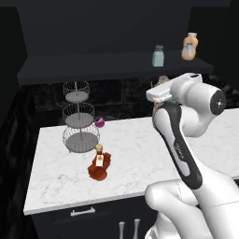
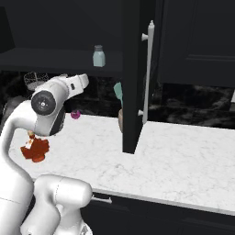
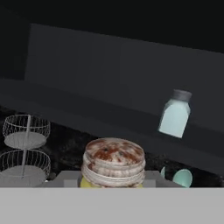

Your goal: Put the shaker and condiment bottle from the counter next to their counterparts in the cabinet.

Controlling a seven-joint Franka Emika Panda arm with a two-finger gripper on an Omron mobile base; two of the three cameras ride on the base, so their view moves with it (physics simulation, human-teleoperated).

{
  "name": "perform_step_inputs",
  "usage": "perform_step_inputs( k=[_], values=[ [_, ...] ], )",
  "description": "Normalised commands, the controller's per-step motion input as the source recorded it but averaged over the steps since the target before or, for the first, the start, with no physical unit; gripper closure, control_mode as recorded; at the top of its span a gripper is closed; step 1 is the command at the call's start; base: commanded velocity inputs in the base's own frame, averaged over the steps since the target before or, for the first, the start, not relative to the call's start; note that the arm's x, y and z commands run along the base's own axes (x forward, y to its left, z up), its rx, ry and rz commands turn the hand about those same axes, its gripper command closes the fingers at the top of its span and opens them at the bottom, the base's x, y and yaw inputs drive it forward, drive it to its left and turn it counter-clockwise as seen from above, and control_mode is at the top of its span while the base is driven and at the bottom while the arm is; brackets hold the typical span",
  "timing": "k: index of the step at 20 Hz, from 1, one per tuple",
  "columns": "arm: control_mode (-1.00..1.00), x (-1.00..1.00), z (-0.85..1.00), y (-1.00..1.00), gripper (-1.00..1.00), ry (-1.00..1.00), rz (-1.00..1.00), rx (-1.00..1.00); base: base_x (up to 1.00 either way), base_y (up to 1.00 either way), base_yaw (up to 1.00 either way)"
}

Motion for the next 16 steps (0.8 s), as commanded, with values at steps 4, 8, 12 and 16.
perform_step_inputs(
  k=[4,8,12,16],
  values=[
    [-1.0,0.0,0.54,0.0,1.0,0.06,-0.13,0.14,0.0,0.0,0.0],
    [-1.0,0.0,0.52,-0.05,1.0,0.01,-0.08,0.19,0.0,0.0,0.0],
    [-1.0,0.02,0.41,-0.12,1.0,0.0,-0.09,0.16,0.0,0.0,0.0],
    [-1.0,0.46,0.08,-0.21,1.0,0.0,-0.11,0.04,0.0,0.0,0.0]
  ],
)
